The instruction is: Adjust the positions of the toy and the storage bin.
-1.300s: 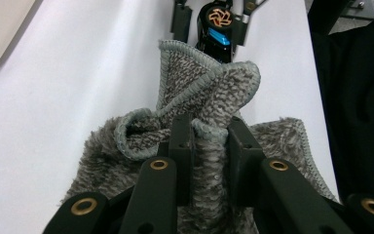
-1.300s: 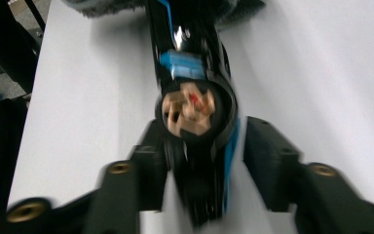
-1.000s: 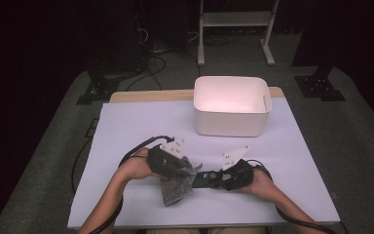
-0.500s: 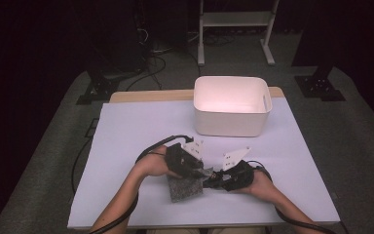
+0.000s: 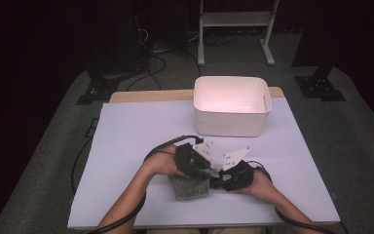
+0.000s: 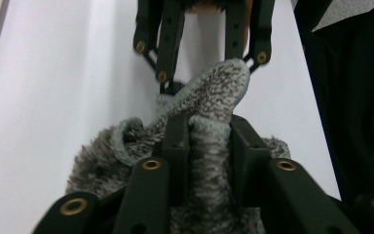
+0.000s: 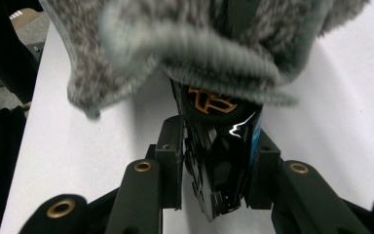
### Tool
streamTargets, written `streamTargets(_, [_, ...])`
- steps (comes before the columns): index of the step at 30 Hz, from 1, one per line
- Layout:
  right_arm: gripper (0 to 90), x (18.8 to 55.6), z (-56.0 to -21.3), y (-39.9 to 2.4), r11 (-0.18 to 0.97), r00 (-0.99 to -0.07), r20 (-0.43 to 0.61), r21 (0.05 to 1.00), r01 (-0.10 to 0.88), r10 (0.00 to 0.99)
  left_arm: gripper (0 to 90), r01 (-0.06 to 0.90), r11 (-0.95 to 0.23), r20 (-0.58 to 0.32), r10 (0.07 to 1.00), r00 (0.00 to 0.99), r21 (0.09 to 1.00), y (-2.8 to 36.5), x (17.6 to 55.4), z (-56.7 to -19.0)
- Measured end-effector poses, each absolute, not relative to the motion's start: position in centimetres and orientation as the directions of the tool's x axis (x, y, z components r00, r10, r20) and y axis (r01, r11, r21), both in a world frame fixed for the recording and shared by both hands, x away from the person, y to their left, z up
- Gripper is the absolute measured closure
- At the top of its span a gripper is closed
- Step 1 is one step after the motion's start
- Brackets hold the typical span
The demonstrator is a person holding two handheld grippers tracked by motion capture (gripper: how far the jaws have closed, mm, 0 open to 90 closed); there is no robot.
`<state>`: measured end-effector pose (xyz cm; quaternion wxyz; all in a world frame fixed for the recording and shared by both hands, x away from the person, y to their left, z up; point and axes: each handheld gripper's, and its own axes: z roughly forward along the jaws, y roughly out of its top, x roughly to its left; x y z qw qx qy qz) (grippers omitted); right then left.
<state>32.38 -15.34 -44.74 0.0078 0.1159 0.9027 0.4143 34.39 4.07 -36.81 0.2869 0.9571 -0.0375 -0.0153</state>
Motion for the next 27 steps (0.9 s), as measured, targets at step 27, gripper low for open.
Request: streamTargets(27, [65.2,32.2,-44.7,-15.2,0.65,-0.977,0.045,0.74,0.174,0.209,79.0,-0.02,-0.851,0.046,0.005,0.999,0.525,8.8,33.1,-36.2])
